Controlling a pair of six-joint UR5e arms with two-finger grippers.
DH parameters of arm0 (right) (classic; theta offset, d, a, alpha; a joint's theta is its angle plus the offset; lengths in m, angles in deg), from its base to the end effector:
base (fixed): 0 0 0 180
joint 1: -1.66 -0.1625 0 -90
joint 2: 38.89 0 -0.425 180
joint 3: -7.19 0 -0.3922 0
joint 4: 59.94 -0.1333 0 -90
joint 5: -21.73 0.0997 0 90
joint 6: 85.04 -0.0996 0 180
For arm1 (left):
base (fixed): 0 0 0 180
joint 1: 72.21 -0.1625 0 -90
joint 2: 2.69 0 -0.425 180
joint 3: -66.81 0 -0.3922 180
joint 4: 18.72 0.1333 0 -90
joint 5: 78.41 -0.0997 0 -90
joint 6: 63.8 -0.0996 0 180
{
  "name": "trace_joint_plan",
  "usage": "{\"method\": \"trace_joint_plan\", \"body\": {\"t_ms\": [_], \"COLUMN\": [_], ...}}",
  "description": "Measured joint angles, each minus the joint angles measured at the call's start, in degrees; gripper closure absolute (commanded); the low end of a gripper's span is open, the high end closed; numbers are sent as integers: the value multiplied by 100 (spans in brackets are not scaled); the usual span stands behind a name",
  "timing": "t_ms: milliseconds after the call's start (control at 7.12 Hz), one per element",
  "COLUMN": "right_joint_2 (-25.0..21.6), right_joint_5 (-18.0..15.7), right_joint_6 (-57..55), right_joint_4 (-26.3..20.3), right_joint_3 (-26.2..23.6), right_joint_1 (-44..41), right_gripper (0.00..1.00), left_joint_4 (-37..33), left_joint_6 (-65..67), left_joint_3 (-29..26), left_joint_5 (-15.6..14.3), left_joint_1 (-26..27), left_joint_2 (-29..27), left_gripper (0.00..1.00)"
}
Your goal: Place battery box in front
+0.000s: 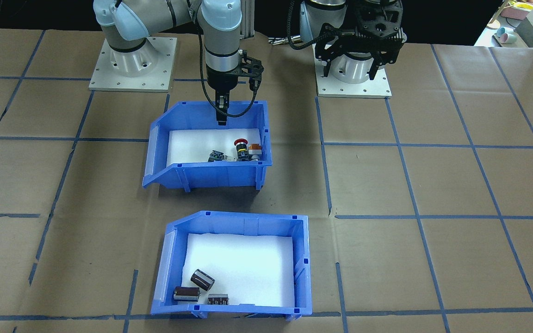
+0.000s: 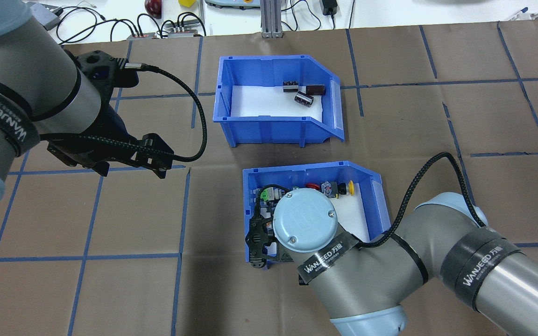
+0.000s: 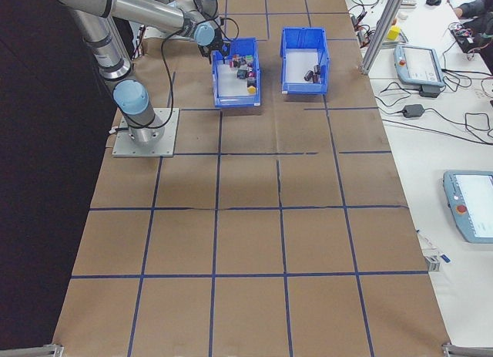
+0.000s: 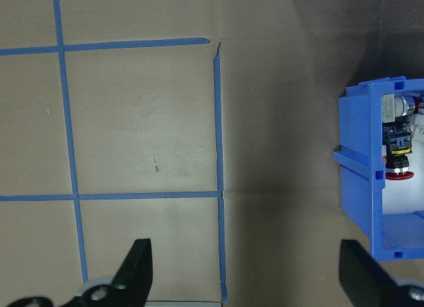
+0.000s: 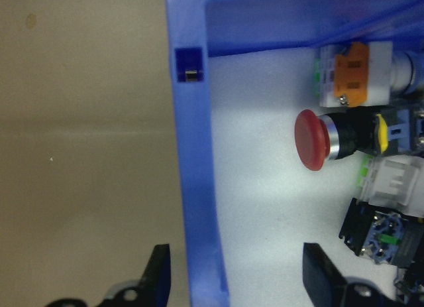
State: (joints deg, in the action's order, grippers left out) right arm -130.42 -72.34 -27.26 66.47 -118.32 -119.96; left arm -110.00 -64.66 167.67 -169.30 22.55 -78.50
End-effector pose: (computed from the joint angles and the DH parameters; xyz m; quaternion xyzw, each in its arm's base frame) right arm 0.3265 -0.2895 0.2731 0.7023 -0.7107 0.0126 0.0394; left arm -0.1637 -0.3783 0.5014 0.0489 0.9986 -0.0181 0.0072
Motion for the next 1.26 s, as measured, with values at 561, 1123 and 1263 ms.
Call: {"method": "trace_joint_plan", "body": {"t_ms": [561,1123,1263], "right_joint_2": [-311,-350,-357], "right_joint_5": [-47,2,87], "right_joint_6": [30,-46,-347], "right_joint_4": [-1147,-1471,-1581], "right_joint_3": [834,1467,1581], "right_joint_1": [386,1899,2352], "right_gripper": [0,0,0], "left_joint_4": [-140,-162,-162], "left_joint_6": [-259,-257,-257], "left_joint_3": [-105,-56,-61], "left_joint_5": [59,79,82], "left_joint_1": [-666,-770,-779], "left_joint_2": [148,163,158], "left_gripper": [0,1,1]}}
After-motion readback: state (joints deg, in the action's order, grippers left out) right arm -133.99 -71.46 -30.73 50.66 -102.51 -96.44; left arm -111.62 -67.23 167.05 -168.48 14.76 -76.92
